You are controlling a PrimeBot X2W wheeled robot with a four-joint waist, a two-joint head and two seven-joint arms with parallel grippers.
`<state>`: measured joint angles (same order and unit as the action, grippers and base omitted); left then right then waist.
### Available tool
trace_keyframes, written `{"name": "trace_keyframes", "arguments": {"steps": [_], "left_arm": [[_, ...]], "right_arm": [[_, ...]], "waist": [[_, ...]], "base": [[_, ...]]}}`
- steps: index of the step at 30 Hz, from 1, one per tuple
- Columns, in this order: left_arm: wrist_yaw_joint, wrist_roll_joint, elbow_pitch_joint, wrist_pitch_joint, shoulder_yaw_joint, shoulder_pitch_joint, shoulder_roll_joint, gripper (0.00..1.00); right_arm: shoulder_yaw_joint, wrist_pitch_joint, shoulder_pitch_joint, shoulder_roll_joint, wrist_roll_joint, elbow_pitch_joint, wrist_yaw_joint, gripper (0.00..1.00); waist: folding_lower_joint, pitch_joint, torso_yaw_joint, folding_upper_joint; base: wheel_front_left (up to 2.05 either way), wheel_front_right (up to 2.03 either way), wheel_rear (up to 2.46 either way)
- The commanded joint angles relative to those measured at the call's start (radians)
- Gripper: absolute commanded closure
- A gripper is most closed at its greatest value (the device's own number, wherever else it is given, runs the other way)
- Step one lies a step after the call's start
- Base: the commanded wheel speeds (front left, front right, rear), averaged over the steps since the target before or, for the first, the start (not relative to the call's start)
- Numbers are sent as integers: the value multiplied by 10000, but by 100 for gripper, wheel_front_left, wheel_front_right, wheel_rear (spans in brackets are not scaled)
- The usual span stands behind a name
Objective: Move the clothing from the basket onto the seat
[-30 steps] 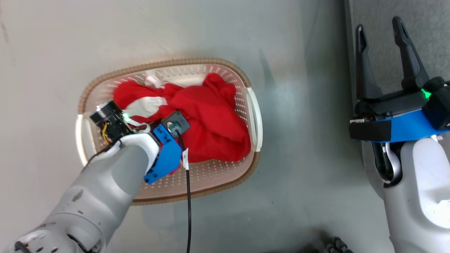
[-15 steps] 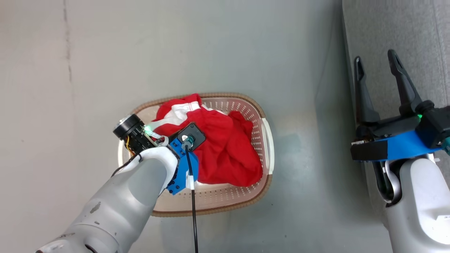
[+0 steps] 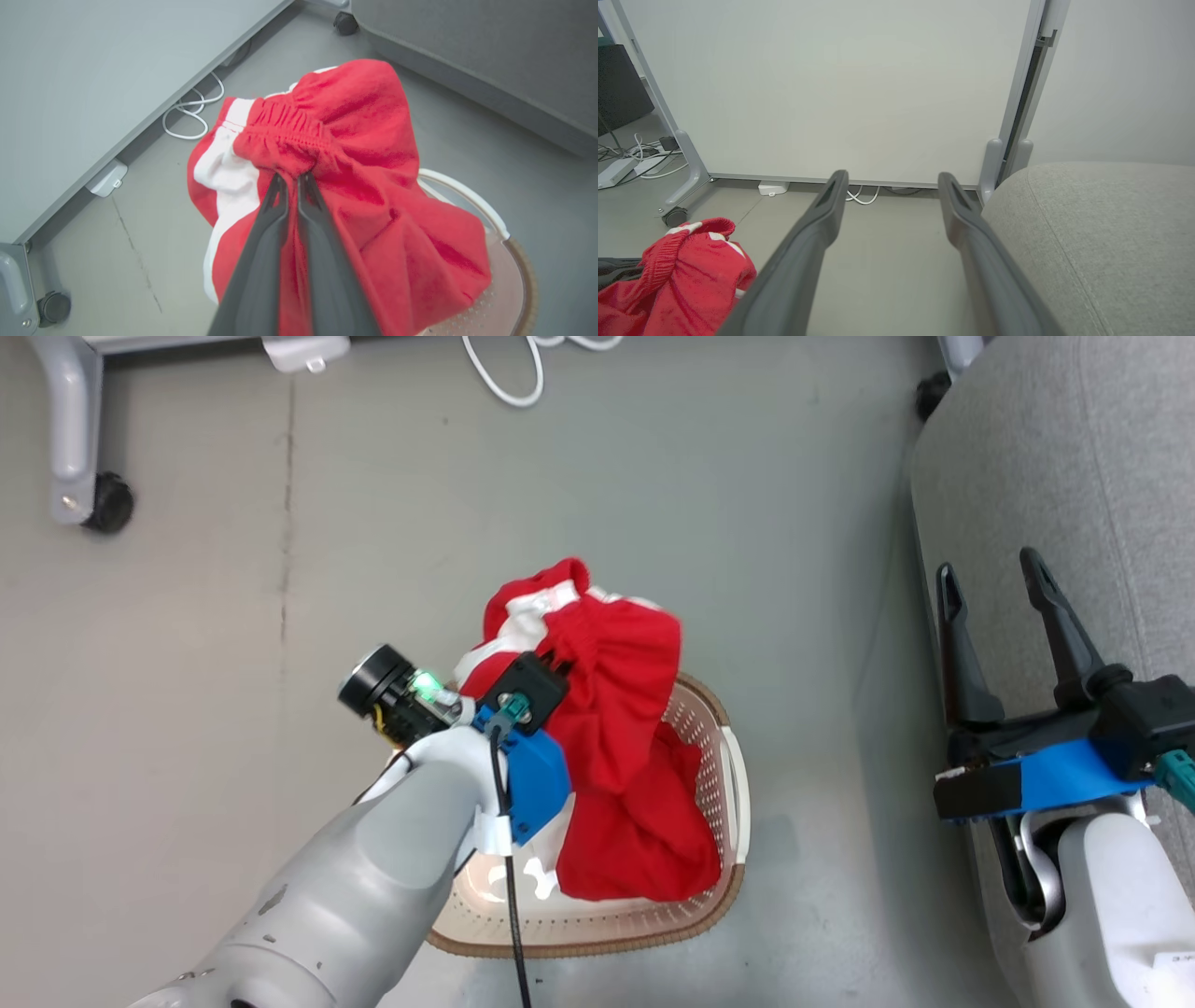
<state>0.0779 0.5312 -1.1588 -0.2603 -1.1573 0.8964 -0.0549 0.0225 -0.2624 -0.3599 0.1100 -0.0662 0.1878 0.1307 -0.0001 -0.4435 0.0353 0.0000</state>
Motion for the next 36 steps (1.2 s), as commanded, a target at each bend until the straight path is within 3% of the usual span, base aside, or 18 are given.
{"name": "trace_keyframes", "arguments": {"steps": [1,15,26,36], "left_arm": [[-128,32,367,-62,202,-41,19,100],[-870,-520,3670,-62,2099,-712,-637,100],[-955,-823,5480,-63,3534,-1505,-846,100],[-910,-1095,6147,-64,3908,-2115,-879,100]], "right_arm": [[21,-39,157,28,53,37,1,0],[54,-39,940,-116,57,282,1,0],[143,-38,1537,-226,48,403,1,0],[102,-37,1933,-340,29,464,1,0]], "waist": [[1,378,129,0],[1,1762,205,0],[1,2579,208,0],[1,3096,242,0]], "base": [[0,0,0],[0,0,0],[0,0,0],[0,0,0]]}}
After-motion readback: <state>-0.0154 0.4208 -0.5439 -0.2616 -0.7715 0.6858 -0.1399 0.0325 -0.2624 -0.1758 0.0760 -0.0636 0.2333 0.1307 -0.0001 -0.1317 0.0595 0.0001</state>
